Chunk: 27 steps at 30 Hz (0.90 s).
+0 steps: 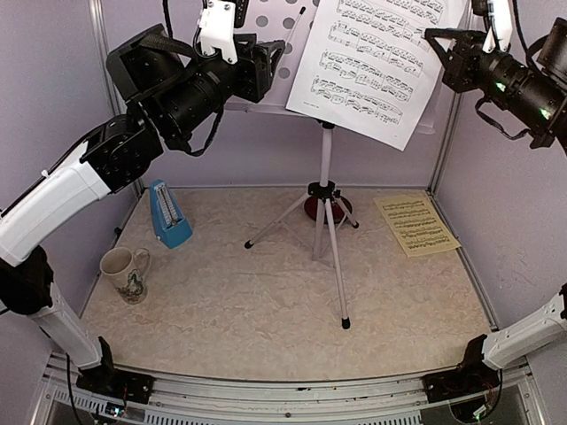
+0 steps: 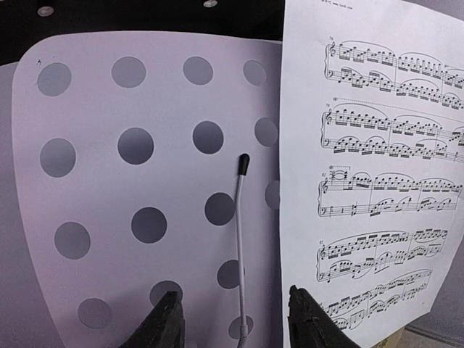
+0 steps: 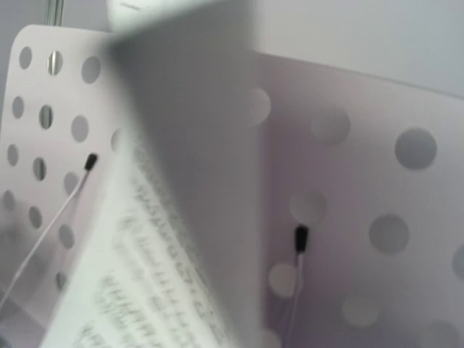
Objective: Set up the instrument practice props
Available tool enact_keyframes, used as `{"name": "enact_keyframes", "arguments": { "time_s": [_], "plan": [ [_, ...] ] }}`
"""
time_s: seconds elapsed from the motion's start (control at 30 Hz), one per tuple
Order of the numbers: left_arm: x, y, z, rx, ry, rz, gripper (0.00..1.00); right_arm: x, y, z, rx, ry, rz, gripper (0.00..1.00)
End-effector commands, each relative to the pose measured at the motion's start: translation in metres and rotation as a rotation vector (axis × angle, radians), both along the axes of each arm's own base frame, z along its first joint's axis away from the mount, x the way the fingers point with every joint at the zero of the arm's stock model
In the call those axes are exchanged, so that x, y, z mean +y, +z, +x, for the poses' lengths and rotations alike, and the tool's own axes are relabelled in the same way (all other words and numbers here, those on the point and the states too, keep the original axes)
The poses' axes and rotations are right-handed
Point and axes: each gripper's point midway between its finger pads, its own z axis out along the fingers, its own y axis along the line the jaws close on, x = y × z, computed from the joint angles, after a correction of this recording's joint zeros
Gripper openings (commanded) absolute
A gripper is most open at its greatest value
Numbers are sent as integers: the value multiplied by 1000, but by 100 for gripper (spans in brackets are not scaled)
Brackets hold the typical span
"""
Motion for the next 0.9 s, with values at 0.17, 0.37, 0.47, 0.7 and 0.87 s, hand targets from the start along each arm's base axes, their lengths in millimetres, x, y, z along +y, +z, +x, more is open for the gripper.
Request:
{"name": "enact_keyframes", "arguments": {
  "time_s": [0.17, 0.37, 0.47, 0.7, 0.87],
  "plan": [
    [-25, -9, 19, 10, -26, 102, 43, -10, 26, 21, -79, -21, 29, 0],
    [-28, -7, 27, 1, 20, 112, 37, -11, 29, 34, -97, -61, 7, 0],
    [-26, -6, 30, -2, 48, 112, 31, -13, 31, 38, -103, -79, 6, 0],
    [-26, -6, 16, -42, 107, 149, 32, -18, 35, 39, -118, -107, -6, 0],
    [-21, 0, 15, -44, 164, 160, 32, -18, 34, 42, -119, -121, -15, 0]
  ]
}}
